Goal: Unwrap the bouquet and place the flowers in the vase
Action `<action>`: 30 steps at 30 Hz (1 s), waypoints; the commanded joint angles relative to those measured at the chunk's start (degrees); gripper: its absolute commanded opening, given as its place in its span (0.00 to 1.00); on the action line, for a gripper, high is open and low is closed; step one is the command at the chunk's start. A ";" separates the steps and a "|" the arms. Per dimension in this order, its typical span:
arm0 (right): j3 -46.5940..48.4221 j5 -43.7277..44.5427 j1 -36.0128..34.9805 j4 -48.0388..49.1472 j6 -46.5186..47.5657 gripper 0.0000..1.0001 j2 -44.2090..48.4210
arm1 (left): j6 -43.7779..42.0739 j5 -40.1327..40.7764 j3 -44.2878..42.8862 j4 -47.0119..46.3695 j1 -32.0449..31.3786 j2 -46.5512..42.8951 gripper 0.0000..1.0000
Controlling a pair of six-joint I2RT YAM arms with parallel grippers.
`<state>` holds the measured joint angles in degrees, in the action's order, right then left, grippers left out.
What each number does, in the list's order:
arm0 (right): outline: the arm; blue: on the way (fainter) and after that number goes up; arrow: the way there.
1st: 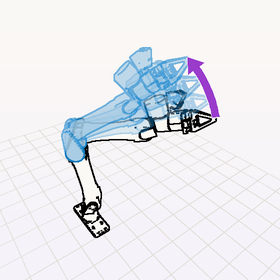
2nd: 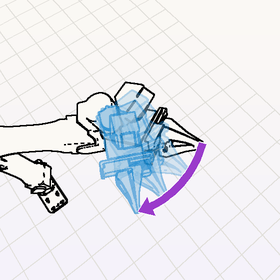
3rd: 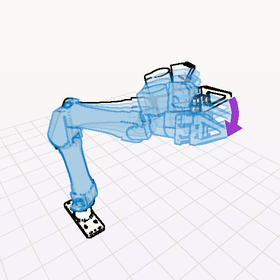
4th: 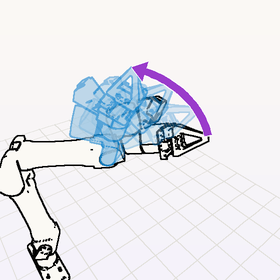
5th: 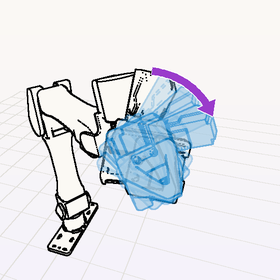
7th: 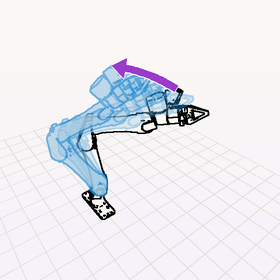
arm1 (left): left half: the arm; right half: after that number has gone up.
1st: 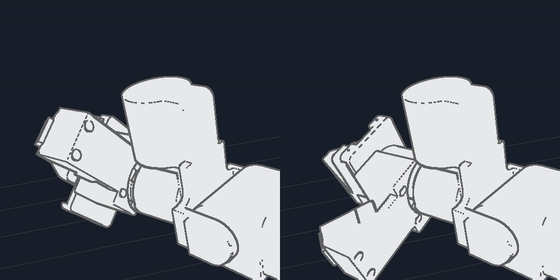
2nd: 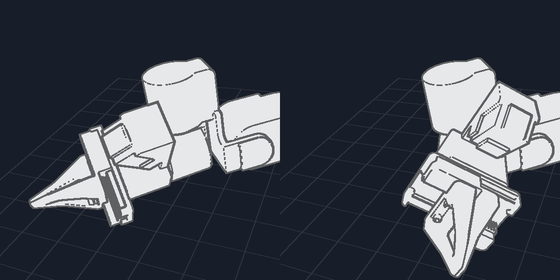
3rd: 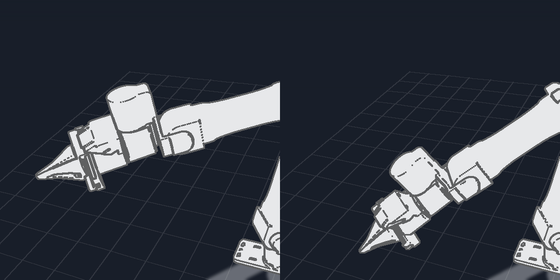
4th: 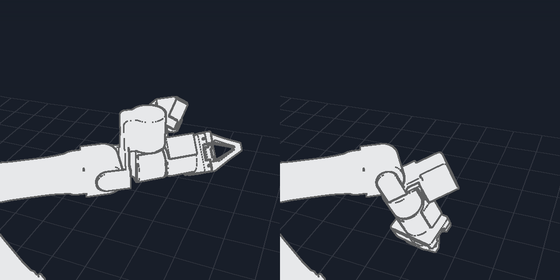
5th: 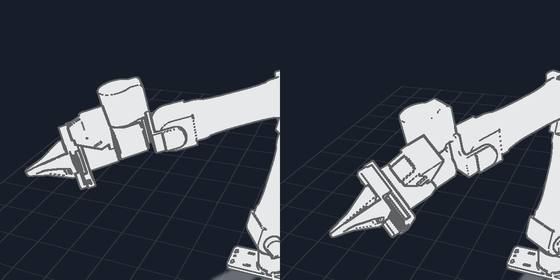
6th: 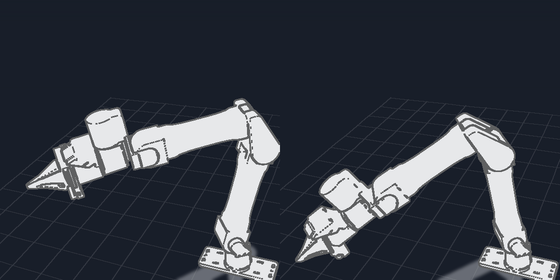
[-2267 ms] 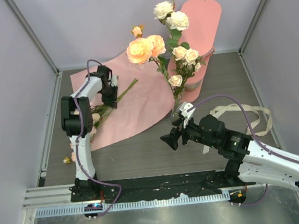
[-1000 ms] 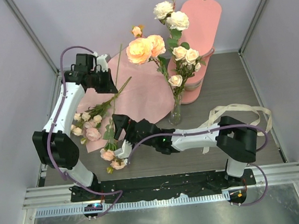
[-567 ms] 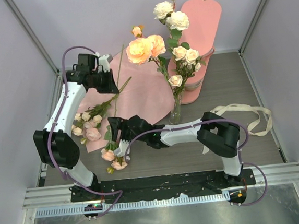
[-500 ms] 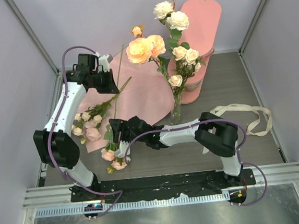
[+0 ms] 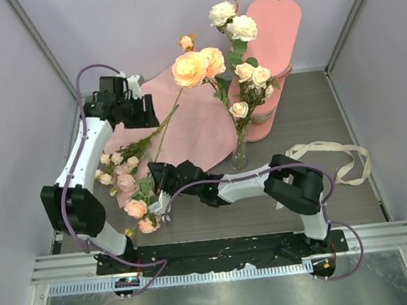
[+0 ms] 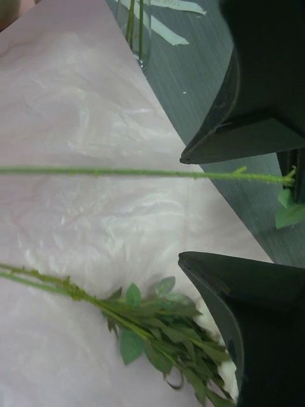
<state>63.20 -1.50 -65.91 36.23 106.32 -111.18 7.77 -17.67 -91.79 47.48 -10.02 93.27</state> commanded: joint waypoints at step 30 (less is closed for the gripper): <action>31.25 20.99 11.77 -62.75 -115.57 0.01 47.72 | 6.47 11.08 12.07 -18.57 9.76 -18.74 0.70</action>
<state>85.65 11.84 -53.84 -8.67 -9.19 -64.27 13.56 -4.84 -79.33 31.81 -0.36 74.48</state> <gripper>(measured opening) 0.141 0.707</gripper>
